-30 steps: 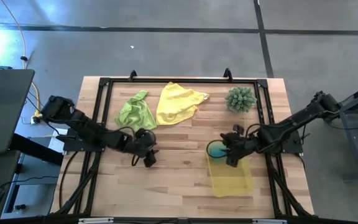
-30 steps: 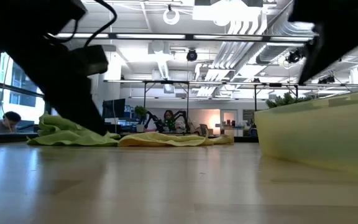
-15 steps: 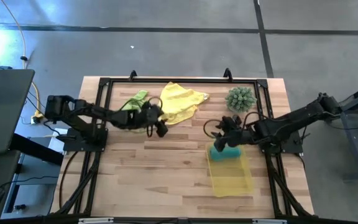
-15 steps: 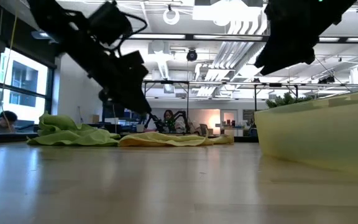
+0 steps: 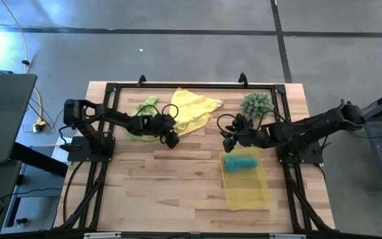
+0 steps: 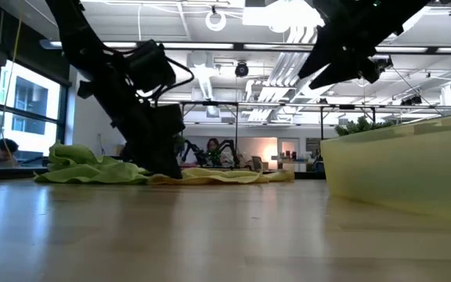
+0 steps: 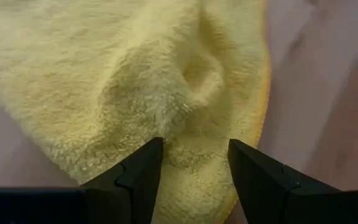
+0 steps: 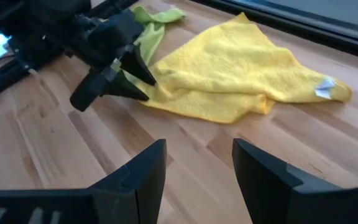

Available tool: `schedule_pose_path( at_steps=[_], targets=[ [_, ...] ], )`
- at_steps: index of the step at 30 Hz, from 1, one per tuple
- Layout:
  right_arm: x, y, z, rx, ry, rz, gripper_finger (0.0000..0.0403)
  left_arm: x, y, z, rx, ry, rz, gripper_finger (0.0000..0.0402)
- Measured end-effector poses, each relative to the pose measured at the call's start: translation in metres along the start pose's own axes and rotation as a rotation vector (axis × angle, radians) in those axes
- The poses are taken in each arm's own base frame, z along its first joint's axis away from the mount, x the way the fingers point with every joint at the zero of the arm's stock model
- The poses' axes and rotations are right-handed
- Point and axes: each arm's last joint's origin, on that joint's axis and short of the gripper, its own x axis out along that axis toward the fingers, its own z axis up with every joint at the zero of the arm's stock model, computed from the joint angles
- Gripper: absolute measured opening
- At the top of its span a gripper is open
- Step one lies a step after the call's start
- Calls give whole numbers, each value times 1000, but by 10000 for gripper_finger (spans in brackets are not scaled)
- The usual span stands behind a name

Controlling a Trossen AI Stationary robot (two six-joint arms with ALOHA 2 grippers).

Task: Roll microfiber towels into tight, uniform cylinder then place into a basket
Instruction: Fold the yellow microfiber cloth

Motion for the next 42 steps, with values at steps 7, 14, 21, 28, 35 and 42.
schedule_pose_path(
  at_steps=[7, 14, 21, 28, 35, 42],
  targets=[
    [29, 16, -12, -101, -7, 21, 177, -9, -31, -21, 117, 106, -88, 176],
    [69, 20, -31, -187, 108, 69, 177, -25, -67, -47, 258, 203, -237, 176],
    [89, 22, -45, -425, 221, 226, 177, -50, -86, -73, 384, 333, -295, 176],
    [88, 29, -41, -672, 156, 382, 177, -78, -74, -85, 420, 428, -142, 176],
    [88, 40, -30, -650, 10, 449, 177, -107, -59, -86, 370, 435, -10, 176],
    [95, 57, -47, -752, 6, 494, 177, -130, -79, -72, 332, 207, -193, 176]
  ],
)
